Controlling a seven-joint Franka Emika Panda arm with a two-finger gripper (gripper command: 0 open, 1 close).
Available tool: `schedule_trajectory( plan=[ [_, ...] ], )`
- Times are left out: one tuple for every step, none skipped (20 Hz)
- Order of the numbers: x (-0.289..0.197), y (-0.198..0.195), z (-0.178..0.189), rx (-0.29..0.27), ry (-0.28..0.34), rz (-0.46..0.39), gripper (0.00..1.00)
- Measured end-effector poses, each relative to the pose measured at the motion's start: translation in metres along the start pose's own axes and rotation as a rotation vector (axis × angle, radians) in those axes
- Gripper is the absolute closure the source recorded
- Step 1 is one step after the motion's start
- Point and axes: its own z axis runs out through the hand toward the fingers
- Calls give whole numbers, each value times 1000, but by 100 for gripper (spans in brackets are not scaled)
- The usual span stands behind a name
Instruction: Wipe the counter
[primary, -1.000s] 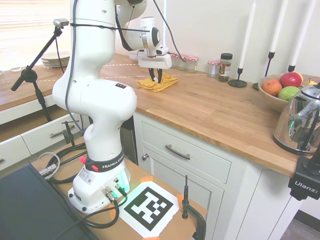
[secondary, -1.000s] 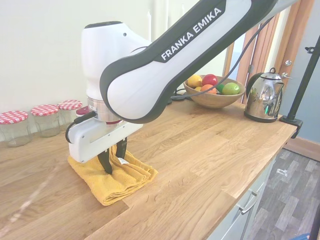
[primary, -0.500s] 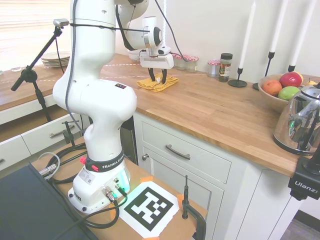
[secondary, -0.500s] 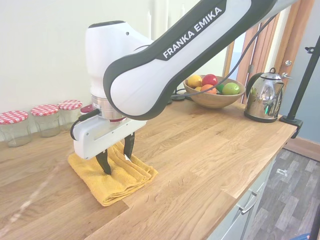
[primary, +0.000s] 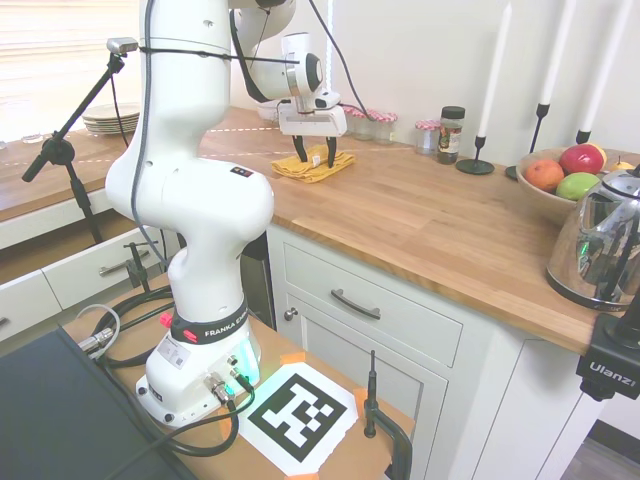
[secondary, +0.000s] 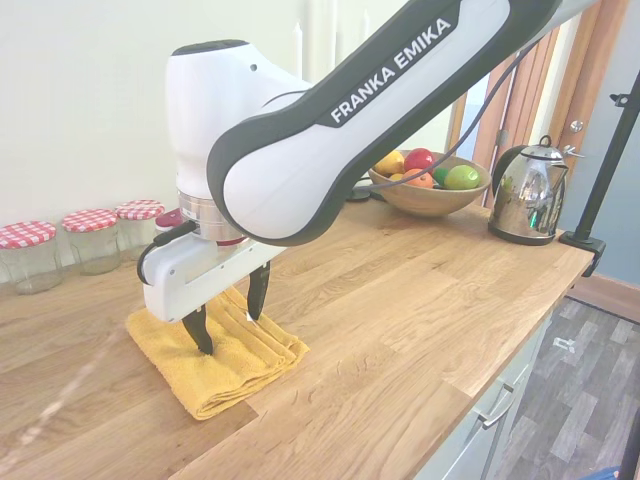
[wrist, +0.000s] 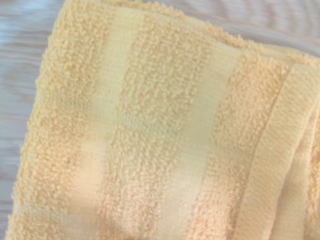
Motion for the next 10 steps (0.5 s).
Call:
schedule_trajectory(
  plan=[
    [-2, 0, 0, 6, 1, -3, 0],
    [-4, 0, -1, 9, 2, -6, 0],
    [-6, 0, -2, 13, 3, -9, 0],
    [-9, 1, -3, 19, 4, -12, 0],
    [-12, 2, -5, 24, 4, -14, 0],
    [-15, 4, -8, 30, 6, -16, 0],
    [-18, 6, -12, 37, 9, -18, 0],
    [-20, 9, -17, 44, 12, -19, 0],
    [-23, 12, -23, 49, 15, -18, 0],
    [-25, 15, -28, 54, 19, -18, 0]
  ],
)
